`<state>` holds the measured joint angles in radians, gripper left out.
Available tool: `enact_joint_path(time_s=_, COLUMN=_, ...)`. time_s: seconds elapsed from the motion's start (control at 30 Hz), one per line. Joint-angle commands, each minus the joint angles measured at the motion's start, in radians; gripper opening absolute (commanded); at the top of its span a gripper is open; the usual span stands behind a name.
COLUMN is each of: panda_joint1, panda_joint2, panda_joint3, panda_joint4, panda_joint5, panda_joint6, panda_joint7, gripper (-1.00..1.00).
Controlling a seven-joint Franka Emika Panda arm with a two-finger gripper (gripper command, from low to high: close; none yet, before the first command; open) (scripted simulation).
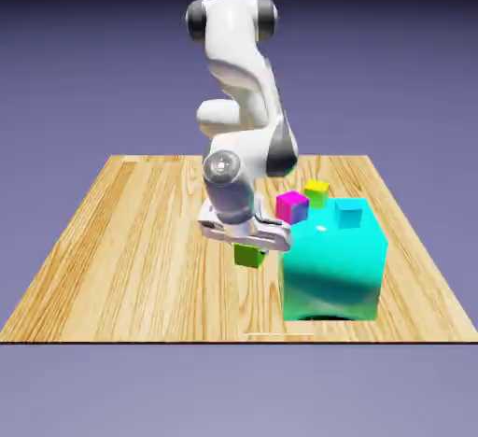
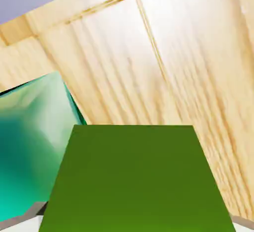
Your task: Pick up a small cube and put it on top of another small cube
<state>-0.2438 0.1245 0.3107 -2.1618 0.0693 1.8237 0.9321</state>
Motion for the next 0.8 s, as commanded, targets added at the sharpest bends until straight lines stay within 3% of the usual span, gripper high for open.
enact_joint_path(time_s=0.0, panda_joint1=0.012, panda_joint2=-0.024, panda_joint3=0.009, panda_joint4=0.007, panda_joint5=-0.031, panda_joint6=-0.032, panda_joint7=-0.043, gripper=-1.0)
enact_joint_path(time_s=0.2, panda_joint1=0.119, panda_joint2=-0.177, panda_joint3=0.061, panda_joint4=0.043, panda_joint5=-0.175, panda_joint6=-0.227, panda_joint7=-0.277, gripper=-1.0)
enact_joint_path(time_s=0.4, panda_joint1=0.335, panda_joint2=-0.324, panda_joint3=0.07, panda_joint4=0.022, panda_joint5=0.01, panda_joint6=-0.372, panda_joint7=-0.133, gripper=-1.0)
enact_joint_path(time_s=0.67, panda_joint1=0.359, panda_joint2=-0.356, panda_joint3=0.077, panda_joint4=-0.173, panda_joint5=0.047, panda_joint6=-0.211, panda_joint7=-0.121, gripper=-1.0)
enact_joint_path(time_s=0.7, panda_joint1=0.359, panda_joint2=-0.356, panda_joint3=0.077, panda_joint4=-0.173, panda_joint5=0.047, panda_joint6=-0.211, panda_joint7=-0.121, gripper=1.0)
enact_joint_path(time_s=0.77, panda_joint1=0.358, panda_joint2=-0.352, panda_joint3=0.076, panda_joint4=-0.136, panda_joint5=0.044, panda_joint6=-0.243, panda_joint7=-0.12, gripper=1.0)
